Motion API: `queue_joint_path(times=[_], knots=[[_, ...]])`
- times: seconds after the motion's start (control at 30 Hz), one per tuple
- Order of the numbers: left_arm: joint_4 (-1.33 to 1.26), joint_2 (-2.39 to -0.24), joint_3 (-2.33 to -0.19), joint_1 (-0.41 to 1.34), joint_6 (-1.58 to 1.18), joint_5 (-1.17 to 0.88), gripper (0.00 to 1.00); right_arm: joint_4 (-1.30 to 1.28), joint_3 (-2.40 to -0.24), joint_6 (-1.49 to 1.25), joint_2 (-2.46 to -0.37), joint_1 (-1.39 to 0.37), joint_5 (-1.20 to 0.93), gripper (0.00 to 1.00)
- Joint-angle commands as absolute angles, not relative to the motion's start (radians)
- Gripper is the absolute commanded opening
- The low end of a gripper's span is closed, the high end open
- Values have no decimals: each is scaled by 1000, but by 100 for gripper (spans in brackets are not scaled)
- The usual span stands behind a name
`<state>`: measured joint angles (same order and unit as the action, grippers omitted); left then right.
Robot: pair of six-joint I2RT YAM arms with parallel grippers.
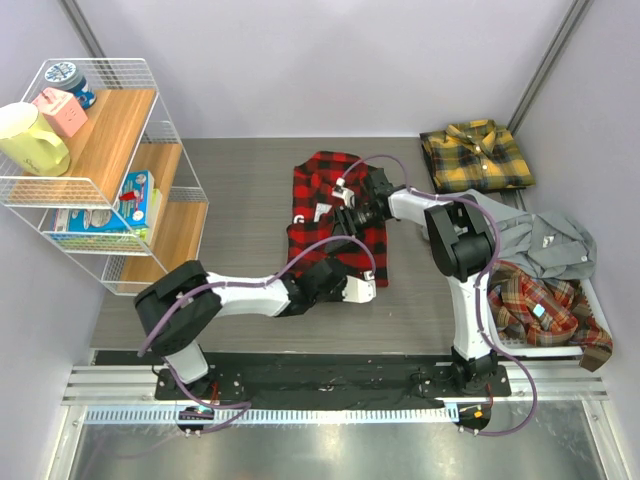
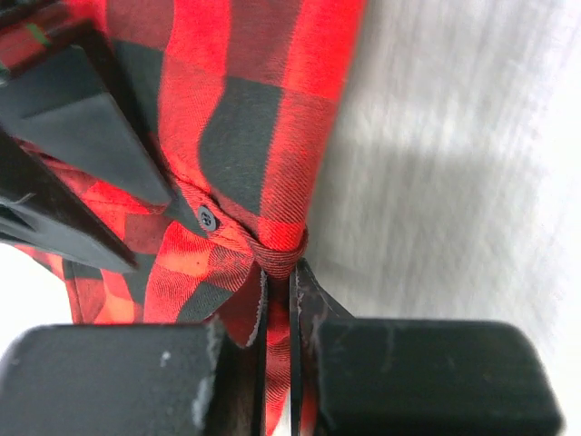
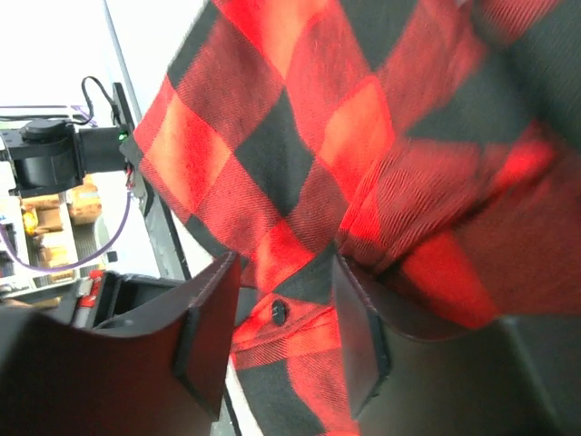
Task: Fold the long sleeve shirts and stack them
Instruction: Fold the shirt
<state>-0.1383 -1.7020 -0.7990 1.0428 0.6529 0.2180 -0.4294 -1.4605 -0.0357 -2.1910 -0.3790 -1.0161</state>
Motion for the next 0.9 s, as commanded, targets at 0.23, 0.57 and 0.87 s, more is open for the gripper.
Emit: queue_joint_path(times=[0.23, 0.57, 0.87], knots=[[590, -1558, -1044, 1043, 352, -67, 0, -546, -1706, 92, -2114, -333, -905, 65], [978, -1607, -1309, 973, 316, -305, 0, -600, -1833, 222, -2189, -304, -810, 66], [1356, -1887, -1718, 783, 367, -570, 0, -545, -1890, 218, -2281, -302, -790, 63]])
